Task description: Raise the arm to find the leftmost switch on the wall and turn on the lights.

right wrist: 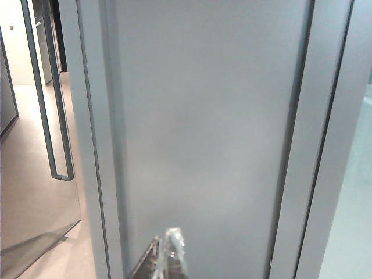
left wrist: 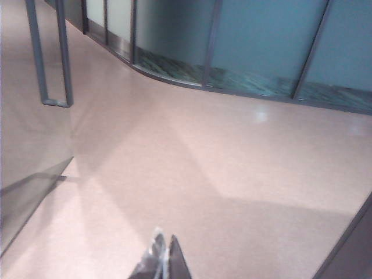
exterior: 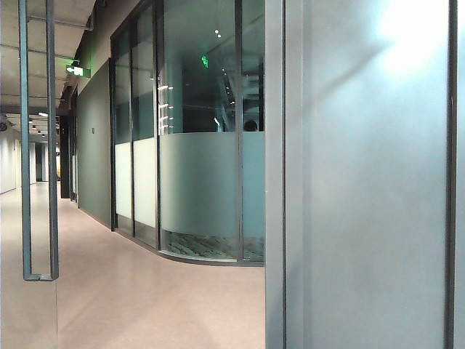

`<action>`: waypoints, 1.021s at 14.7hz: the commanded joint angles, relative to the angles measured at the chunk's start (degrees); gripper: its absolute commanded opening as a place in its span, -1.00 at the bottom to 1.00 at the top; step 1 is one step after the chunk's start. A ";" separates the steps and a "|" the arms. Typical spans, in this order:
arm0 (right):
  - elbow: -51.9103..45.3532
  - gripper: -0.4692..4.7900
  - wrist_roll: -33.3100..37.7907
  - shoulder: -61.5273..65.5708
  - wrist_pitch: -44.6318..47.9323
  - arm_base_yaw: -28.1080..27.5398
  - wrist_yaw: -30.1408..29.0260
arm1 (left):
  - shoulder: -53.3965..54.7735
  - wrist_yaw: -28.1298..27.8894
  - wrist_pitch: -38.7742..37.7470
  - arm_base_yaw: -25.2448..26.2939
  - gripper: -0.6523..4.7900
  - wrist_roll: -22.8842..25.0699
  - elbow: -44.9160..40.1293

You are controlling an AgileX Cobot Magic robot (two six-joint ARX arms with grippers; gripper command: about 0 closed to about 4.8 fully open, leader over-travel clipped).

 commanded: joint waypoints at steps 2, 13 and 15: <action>0.26 -0.82 0.02 0.00 0.87 0.09 0.11 | -0.04 0.02 6.01 -0.28 -0.78 -0.24 -2.47; 0.26 -0.82 0.02 0.00 0.87 0.09 0.11 | -0.04 -1.25 7.76 -0.28 -0.78 -1.29 -4.39; 0.26 -0.82 0.02 0.00 0.87 0.09 0.11 | -0.04 -1.20 7.78 -0.28 -0.78 -1.31 -4.39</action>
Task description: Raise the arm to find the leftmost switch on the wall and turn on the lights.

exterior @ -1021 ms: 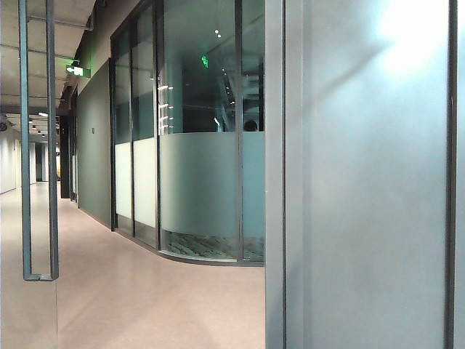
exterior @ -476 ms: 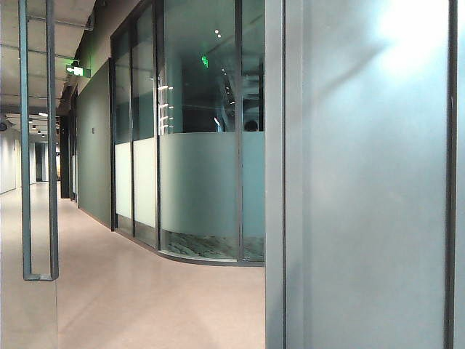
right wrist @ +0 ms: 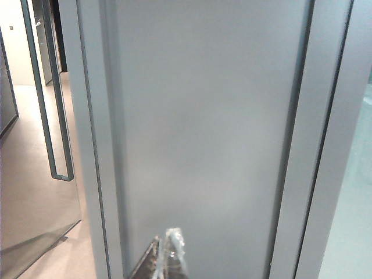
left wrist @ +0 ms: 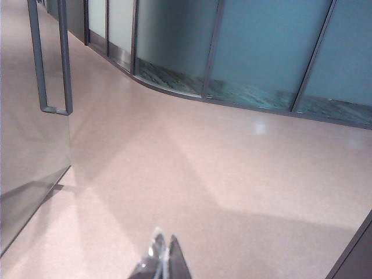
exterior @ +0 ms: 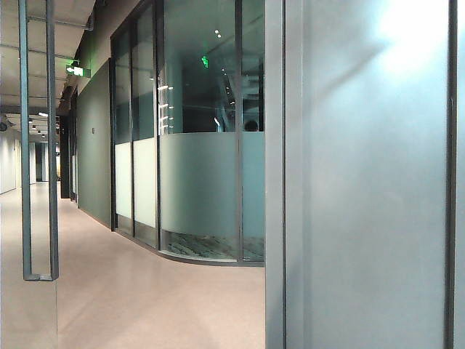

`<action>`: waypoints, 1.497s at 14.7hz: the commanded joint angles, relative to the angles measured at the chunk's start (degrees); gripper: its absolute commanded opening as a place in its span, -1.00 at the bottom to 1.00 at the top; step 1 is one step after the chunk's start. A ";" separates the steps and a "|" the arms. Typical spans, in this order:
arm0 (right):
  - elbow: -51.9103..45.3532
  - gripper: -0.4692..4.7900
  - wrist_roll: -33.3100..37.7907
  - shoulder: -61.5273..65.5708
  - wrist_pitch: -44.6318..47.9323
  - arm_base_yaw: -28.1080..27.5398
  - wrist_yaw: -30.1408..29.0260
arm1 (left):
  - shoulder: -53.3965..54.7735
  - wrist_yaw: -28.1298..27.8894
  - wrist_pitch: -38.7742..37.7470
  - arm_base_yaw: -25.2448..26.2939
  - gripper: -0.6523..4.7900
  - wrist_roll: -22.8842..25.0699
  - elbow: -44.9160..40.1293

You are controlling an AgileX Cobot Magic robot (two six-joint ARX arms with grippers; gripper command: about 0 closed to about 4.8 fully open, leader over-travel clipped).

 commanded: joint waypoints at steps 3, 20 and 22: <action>0.26 -0.82 0.02 0.02 0.90 0.09 0.11 | -0.04 0.09 0.50 0.04 -0.78 -0.15 0.13; 0.02 -0.82 -1.38 -2.27 -8.20 -9.70 -4.17 | -0.04 0.07 0.46 0.04 -0.78 -0.15 0.13; -4.81 -0.82 0.37 -4.90 -10.05 -21.27 -5.40 | -0.04 0.11 0.46 0.04 -0.78 -0.15 0.13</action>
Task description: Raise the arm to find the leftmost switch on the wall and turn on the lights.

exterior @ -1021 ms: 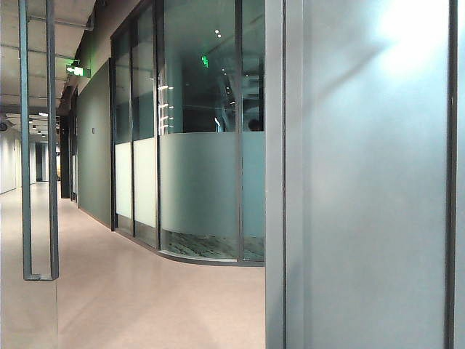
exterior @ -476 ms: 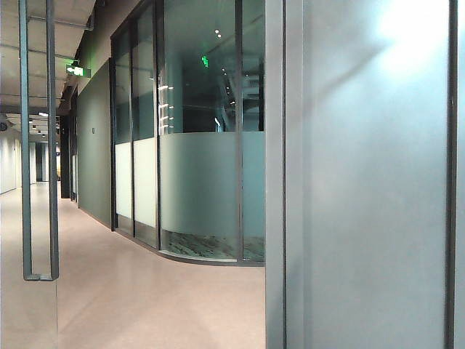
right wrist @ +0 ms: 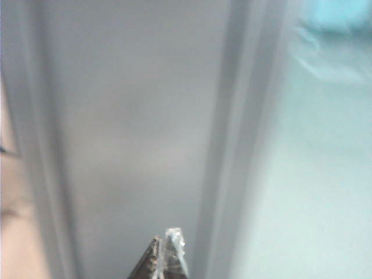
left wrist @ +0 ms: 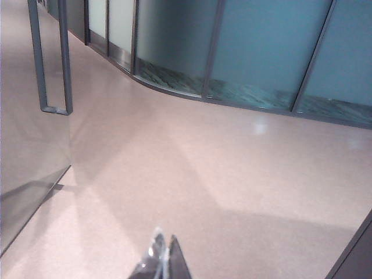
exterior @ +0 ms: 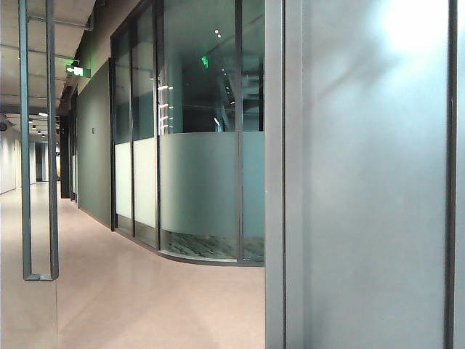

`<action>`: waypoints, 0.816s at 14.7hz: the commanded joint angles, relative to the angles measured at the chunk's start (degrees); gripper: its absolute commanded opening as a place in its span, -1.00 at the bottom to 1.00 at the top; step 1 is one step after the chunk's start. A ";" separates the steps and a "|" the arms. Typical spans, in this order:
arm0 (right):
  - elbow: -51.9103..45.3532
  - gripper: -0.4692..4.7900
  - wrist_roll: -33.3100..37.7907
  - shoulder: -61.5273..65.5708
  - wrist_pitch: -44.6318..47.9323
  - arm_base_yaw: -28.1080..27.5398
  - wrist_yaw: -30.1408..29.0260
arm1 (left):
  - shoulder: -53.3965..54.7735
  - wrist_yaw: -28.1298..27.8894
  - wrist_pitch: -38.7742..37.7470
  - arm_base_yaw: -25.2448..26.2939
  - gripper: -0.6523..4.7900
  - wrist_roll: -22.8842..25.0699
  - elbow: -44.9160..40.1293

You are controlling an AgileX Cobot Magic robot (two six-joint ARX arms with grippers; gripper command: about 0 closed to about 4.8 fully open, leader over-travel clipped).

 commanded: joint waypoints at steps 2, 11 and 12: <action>-11.10 -0.82 1.64 -4.72 1.29 -14.14 -1.44 | -0.04 0.07 0.48 0.04 -0.78 -0.13 0.13; -38.45 -0.82 5.73 -14.49 26.64 -14.38 -2.97 | -0.04 0.07 0.48 0.04 -0.78 -0.13 0.13; -39.26 -0.82 5.75 -15.74 26.58 -14.38 -2.99 | -0.04 0.07 0.50 0.04 -0.78 -0.13 0.13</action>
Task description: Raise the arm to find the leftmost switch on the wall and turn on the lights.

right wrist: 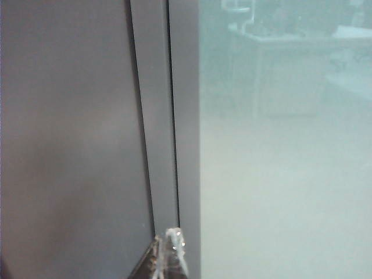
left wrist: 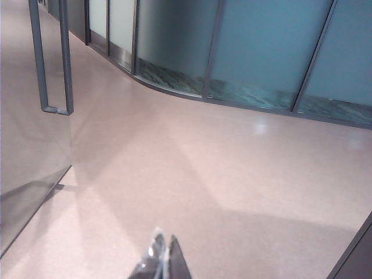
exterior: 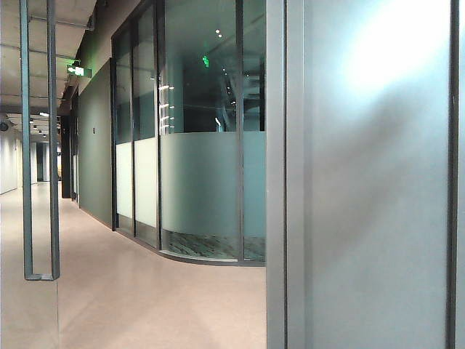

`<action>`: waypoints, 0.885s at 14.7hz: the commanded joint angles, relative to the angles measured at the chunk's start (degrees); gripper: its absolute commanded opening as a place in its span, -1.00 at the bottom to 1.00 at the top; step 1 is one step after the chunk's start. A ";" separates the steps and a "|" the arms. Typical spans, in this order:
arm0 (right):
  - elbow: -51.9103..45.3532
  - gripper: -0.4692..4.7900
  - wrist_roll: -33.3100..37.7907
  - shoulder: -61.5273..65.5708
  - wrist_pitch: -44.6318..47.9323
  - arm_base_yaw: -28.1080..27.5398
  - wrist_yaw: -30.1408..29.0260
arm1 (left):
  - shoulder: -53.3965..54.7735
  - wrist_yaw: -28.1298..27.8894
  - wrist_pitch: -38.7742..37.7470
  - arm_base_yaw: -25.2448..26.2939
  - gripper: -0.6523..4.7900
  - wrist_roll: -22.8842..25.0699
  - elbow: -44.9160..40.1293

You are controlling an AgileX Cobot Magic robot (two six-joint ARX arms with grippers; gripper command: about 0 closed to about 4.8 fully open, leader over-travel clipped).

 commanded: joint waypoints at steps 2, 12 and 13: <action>-3.39 -0.82 1.07 -4.11 1.62 0.09 -0.37 | -0.02 0.07 0.52 0.04 -0.78 -0.15 0.13; -6.78 -0.82 3.63 -5.38 2.78 3.76 0.07 | -0.02 0.07 0.52 0.04 -0.78 -0.13 0.13; -6.78 -0.82 3.63 -5.38 2.71 3.69 0.07 | -0.02 0.07 0.50 0.04 -0.78 -0.13 0.13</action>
